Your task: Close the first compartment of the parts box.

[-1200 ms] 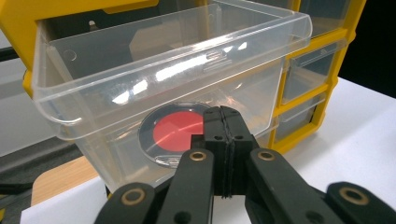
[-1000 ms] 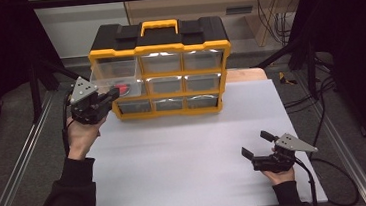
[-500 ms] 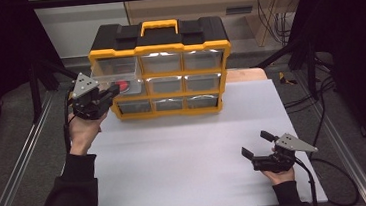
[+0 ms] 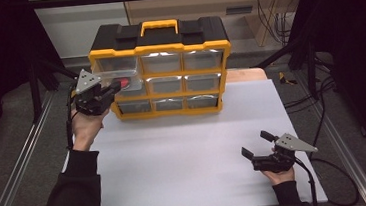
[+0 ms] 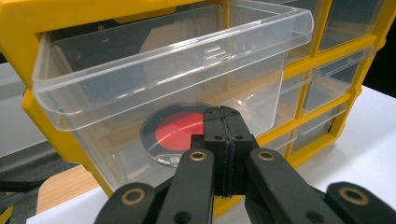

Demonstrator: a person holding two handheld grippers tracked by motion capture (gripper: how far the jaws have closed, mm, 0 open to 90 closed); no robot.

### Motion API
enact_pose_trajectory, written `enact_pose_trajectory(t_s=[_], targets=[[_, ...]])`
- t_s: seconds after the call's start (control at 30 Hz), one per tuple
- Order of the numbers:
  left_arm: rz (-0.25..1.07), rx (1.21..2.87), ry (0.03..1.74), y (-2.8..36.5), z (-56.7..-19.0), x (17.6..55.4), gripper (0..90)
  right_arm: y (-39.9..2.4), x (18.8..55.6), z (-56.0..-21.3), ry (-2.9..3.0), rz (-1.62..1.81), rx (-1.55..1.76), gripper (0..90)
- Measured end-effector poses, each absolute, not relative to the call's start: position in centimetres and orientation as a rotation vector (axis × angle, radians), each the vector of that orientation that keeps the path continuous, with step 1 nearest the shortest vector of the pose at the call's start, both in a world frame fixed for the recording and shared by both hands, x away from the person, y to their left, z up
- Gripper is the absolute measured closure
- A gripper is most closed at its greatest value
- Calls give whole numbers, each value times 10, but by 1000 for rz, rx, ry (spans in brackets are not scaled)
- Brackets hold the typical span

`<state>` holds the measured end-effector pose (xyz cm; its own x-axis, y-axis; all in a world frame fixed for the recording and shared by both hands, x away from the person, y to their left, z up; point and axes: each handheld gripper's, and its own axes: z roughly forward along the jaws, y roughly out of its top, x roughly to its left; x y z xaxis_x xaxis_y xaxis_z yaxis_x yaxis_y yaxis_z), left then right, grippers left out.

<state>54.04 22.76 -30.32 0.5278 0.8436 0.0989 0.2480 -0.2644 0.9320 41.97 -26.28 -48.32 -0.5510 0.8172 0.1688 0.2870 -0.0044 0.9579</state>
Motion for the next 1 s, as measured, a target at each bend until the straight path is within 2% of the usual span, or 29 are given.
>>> enact_pose_trajectory(t_s=[1.0], targets=[[788,1798,959,226,-305,565,891,-263,420,-483,1833,1583,1143,6]])
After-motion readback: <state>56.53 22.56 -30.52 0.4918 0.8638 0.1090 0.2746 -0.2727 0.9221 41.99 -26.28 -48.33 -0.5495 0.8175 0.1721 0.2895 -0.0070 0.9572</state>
